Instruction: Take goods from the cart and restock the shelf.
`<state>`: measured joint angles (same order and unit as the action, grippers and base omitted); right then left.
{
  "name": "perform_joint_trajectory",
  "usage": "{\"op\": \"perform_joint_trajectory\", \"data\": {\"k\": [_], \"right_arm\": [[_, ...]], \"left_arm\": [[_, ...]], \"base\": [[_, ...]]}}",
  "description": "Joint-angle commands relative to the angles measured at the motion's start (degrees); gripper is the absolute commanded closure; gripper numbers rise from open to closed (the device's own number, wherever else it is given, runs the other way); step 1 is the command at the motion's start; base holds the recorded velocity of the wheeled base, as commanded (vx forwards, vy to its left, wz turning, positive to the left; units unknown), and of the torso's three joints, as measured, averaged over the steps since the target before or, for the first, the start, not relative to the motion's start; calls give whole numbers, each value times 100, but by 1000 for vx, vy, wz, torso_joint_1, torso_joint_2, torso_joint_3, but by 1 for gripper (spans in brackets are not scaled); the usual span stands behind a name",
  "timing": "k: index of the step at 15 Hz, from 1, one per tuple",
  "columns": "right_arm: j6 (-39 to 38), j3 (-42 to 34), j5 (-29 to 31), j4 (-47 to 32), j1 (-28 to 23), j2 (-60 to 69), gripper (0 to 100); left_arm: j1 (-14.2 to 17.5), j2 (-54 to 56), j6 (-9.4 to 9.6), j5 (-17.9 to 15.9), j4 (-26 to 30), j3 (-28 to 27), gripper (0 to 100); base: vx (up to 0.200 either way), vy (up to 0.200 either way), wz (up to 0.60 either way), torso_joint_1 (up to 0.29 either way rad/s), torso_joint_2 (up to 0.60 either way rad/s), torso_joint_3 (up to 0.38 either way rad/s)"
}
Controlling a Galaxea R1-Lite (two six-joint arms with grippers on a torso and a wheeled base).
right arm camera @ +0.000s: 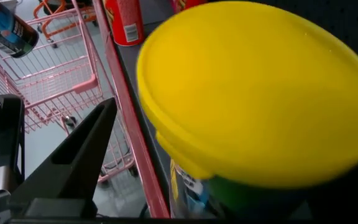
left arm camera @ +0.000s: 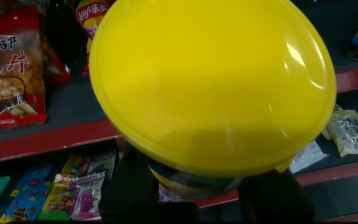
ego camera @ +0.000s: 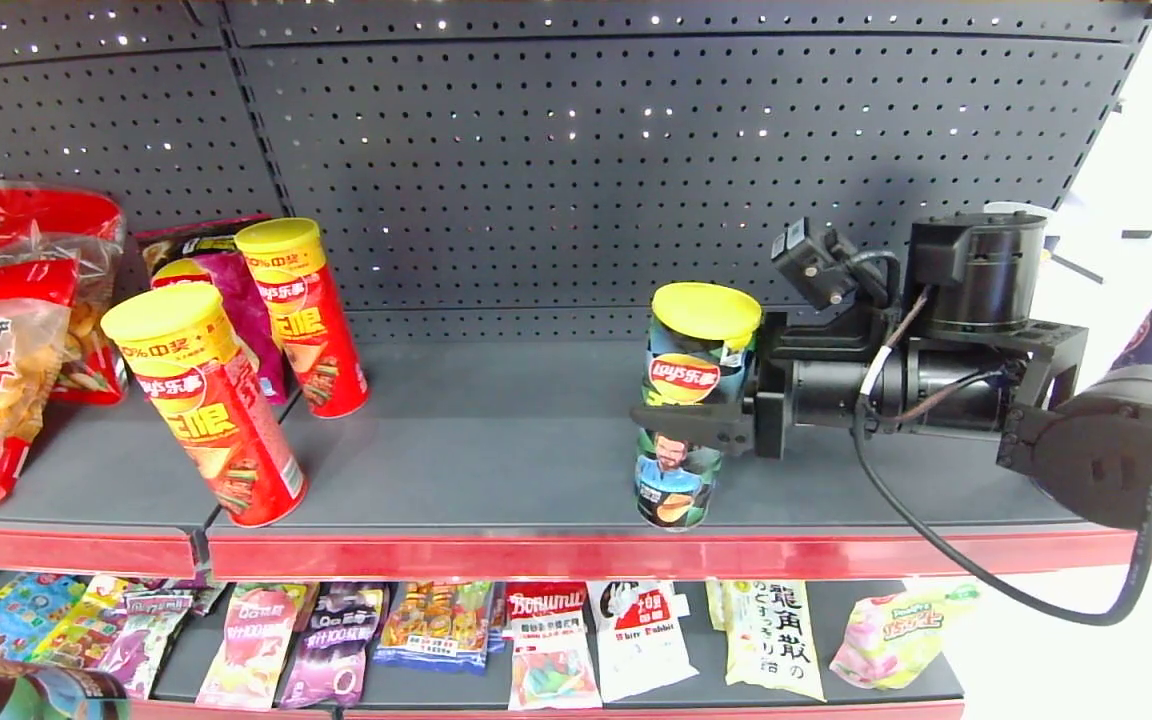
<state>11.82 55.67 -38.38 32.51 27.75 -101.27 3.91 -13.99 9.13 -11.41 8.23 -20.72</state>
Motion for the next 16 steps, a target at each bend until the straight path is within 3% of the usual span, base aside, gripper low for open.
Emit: {"op": "perform_joint_trajectory", "data": {"k": [1,9,11,16], "right_arm": [[4,-259,102,10,-41,186,0],[-224,-1841,603,10,-604,1478,0],[-207,-2570,1078,1,-595,2146,0],[-260,-4592,3451,-61,-516,5170,0]], "left_arm": [[4,2,1,-2,3,-11,100],[-5,-60,1,-45,-5,-2,100],[-13,-103,1,-54,-5,-19,100],[-13,-455,-17,-125,-23,-257,100]], "base": [[0,0,0,0,0,0],[0,0,0,0,0,0],[0,0,0,0,0,0],[0,0,0,0,0,0]]}}
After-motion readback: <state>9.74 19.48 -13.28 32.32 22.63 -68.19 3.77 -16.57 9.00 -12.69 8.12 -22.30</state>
